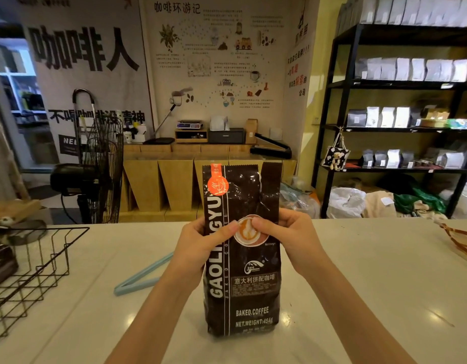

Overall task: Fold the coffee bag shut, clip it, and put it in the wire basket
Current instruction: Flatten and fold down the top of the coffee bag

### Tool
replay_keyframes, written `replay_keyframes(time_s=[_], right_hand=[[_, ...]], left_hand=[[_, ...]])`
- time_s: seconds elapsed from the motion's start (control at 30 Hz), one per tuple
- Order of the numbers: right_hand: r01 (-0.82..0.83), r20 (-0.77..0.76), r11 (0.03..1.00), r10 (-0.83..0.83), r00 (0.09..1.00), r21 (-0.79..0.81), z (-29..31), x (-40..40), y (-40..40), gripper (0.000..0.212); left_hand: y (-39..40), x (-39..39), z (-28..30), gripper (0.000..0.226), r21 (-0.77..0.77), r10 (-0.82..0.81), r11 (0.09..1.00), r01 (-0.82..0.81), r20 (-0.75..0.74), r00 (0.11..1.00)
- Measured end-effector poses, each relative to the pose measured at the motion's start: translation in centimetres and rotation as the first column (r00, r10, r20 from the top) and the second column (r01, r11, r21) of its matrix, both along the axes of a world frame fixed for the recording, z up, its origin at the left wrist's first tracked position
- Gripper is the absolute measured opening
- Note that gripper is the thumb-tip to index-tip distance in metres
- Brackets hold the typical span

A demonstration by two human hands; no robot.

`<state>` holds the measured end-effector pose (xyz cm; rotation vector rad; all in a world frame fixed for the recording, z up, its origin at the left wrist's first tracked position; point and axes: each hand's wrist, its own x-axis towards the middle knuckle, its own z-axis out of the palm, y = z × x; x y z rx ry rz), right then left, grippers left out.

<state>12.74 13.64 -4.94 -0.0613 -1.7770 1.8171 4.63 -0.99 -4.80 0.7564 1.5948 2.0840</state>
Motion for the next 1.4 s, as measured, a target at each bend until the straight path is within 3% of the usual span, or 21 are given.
replay_keyframes(time_s=[0.23,0.4,0.57,0.8,0.9,0.97,1.0,1.07,1.13,1.2,1.3,1.4], right_hand=[[-0.012,0.015,0.998,0.013,1.000,-0.067,-0.1,-0.3,-0.7,0.023],[-0.048,0.047,0.998,0.046,0.998,0.033,0.7,0.2,-0.8,0.021],[0.015,-0.073,0.998,-0.010,0.997,0.063,1.9,0.3,-1.1,0.022],[0.040,-0.036,0.999,-0.040,0.999,-0.009,1.7,-0.2,-1.1,0.026],[0.064,-0.087,0.996,-0.058,0.994,0.067,2.0,0.0,-1.3,0.050],[0.071,-0.139,0.987,-0.051,0.989,0.141,2.1,0.2,-1.3,0.082],[0.080,-0.165,0.981,-0.050,0.985,0.179,2.1,0.4,-1.2,0.088],[0.108,-0.214,0.960,-0.053,0.975,0.258,2.1,0.7,-1.1,0.081],[0.125,-0.208,0.939,-0.059,0.976,0.322,2.1,0.9,-0.9,0.060],[0.122,-0.166,0.935,-0.070,0.984,0.333,2.2,1.0,-0.8,0.047],[0.092,-0.116,0.940,-0.057,0.992,0.328,2.2,1.2,-0.5,0.044],[0.061,-0.046,0.933,-0.047,0.998,0.354,2.2,1.3,-0.2,0.041]], left_hand=[[-0.5,-0.8,0.3,0.028,-0.017,-0.004,1.000,0.004,-0.006,1.000],[-1.2,-1.1,0.6,0.028,-0.055,-0.071,0.996,0.069,-0.029,0.997],[-1.3,-1.1,1.6,0.028,0.064,-0.024,0.998,0.027,-0.042,0.999],[-0.9,-0.6,1.6,0.027,0.092,0.046,0.995,-0.039,-0.075,0.996],[-1.0,-0.3,2.0,0.025,0.072,0.067,0.996,-0.054,-0.189,0.980],[-1.2,-0.4,2.1,0.044,0.098,0.088,0.993,-0.063,-0.273,0.958],[-1.4,-0.4,2.1,0.054,0.122,0.099,0.990,-0.065,-0.300,0.949],[-1.6,-0.4,2.2,0.047,0.153,0.104,0.987,-0.052,-0.354,0.929],[-1.7,-0.4,2.4,0.031,0.129,0.070,0.991,-0.023,-0.375,0.925],[-1.9,-0.5,2.4,0.031,0.064,0.016,0.998,0.009,-0.377,0.926],[-2.1,-0.6,2.4,0.040,-0.030,-0.001,0.999,-0.013,-0.416,0.909],[-2.0,-0.7,2.4,0.033,-0.057,0.006,0.998,-0.032,-0.408,0.913]])
